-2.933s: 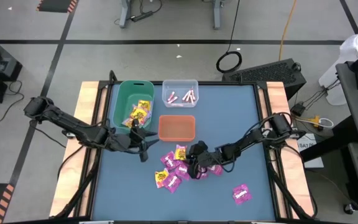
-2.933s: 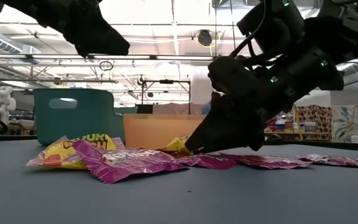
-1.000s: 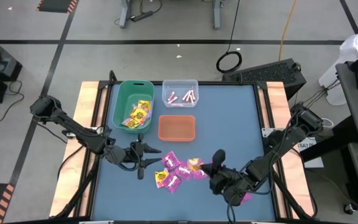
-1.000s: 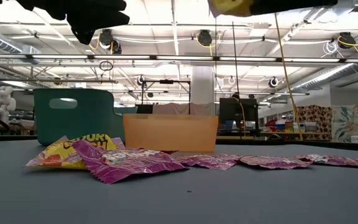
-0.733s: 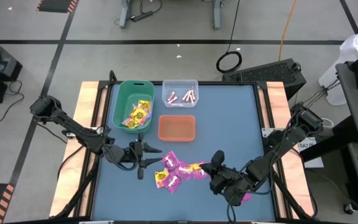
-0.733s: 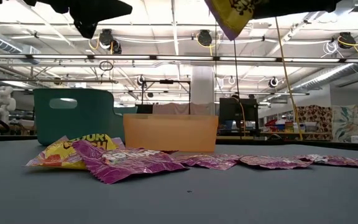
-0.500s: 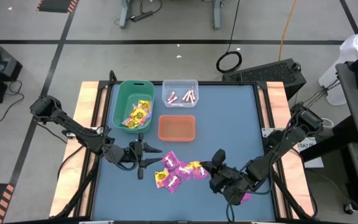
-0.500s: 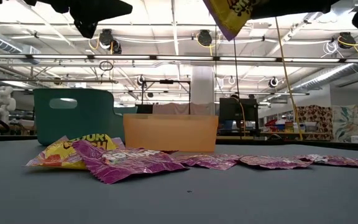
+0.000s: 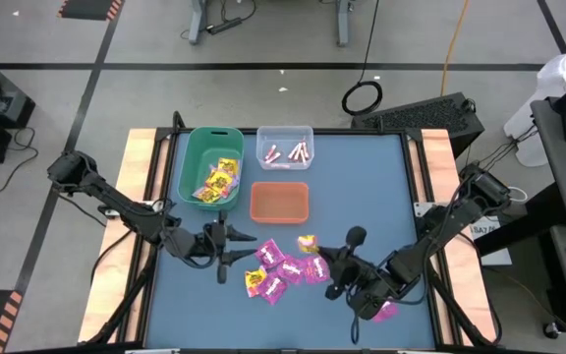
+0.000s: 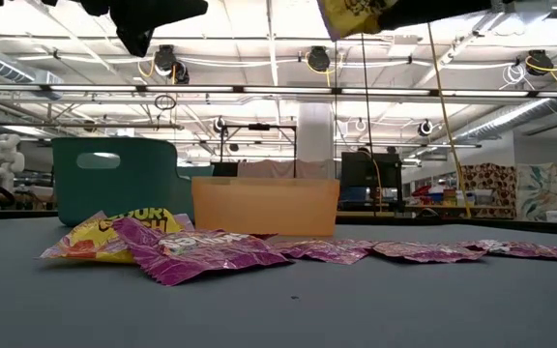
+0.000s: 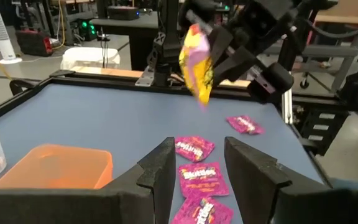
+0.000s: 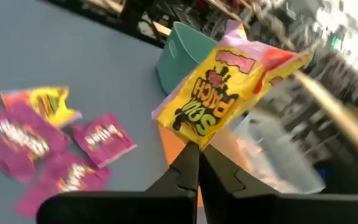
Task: Sort candy
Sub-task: Put the yellow candy into the green bin
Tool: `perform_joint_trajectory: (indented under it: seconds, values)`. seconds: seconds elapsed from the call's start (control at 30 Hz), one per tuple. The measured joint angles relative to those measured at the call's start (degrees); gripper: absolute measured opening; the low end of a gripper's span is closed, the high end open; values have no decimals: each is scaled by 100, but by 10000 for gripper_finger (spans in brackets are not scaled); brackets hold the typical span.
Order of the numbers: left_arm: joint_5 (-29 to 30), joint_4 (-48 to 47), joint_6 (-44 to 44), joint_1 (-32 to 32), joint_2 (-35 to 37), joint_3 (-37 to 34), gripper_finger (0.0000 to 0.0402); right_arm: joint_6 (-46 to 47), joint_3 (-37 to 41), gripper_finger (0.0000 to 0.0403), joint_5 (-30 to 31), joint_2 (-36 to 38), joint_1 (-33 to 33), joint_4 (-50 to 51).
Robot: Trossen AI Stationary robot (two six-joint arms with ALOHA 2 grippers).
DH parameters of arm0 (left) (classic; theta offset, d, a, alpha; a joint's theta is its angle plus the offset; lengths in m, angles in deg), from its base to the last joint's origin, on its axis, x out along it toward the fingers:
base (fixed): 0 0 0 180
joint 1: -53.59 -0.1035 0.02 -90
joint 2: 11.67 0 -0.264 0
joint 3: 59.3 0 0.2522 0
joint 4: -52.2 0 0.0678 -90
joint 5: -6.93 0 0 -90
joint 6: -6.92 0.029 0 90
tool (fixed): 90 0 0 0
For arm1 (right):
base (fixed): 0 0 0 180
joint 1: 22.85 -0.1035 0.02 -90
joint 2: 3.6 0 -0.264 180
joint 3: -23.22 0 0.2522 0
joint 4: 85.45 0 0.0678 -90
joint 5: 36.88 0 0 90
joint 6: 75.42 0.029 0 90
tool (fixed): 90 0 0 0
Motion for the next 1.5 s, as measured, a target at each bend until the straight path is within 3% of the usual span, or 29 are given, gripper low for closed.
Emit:
perform_joint_trajectory:
  seconds: [0.27, 0.43, 0.93, 1.17, 1.3, 1.5]
  values:
    - [1, 246, -6, 0, -110, 0, 144, 1846, 2, 0, -422, -2, 167, 20]
    - [0, 444, -8, 0, -285, 0, 144, 2468, 2, 0, -617, -56, 171, 15]
    - [-6, 471, -161, -11, -354, 0, 146, 2202, 4, 0, -643, -343, 165, -307]
    - [-127, 592, -293, -11, -472, 0, 201, 1755, 4, 0, -648, -343, 165, -639]
    - [-131, 1237, -100, -102, -845, 60, 235, 1477, 4, 0, -651, -343, 165, -808]
    - [-390, 1797, -83, -434, -1416, 262, 249, 1147, 4, 0, -979, -343, 172, -1090]
